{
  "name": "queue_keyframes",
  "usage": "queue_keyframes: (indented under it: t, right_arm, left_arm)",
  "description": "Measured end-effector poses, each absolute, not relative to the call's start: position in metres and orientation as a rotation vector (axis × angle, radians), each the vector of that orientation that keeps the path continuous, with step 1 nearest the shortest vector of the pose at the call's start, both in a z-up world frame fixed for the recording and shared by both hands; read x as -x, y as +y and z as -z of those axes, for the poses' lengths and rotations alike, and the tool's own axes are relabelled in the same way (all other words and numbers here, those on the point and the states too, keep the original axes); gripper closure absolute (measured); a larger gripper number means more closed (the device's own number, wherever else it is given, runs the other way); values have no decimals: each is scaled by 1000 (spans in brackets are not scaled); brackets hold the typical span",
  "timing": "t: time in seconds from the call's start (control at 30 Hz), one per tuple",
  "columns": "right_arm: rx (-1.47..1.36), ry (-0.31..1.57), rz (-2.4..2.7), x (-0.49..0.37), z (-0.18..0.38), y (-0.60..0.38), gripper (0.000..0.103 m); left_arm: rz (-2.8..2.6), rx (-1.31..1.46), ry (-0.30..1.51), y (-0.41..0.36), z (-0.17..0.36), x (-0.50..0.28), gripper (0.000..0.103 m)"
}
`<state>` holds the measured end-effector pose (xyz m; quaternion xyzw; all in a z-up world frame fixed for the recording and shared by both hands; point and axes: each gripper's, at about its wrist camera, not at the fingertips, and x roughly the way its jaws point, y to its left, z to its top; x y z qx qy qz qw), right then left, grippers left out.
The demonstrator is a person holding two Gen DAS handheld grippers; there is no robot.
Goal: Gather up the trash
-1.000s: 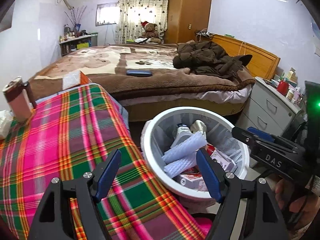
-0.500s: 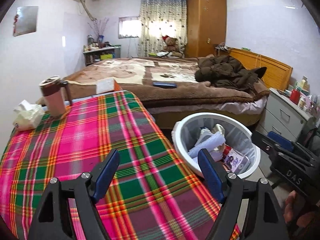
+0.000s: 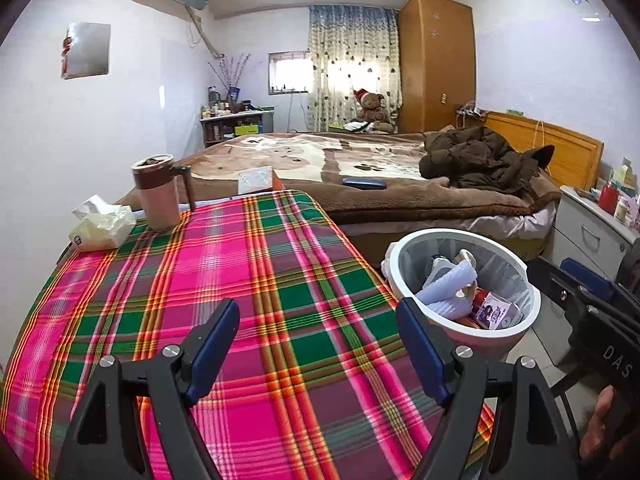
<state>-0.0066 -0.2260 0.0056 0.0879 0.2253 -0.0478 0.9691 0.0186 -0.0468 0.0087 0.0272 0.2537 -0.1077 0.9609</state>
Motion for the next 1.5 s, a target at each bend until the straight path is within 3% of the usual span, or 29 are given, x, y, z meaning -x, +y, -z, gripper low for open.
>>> queue_keyframes:
  t: [1.5]
  right_arm:
    - [-171, 456, 147, 15, -6, -213, 42]
  left_arm:
    - [208, -31, 483, -38, -18, -6, 21]
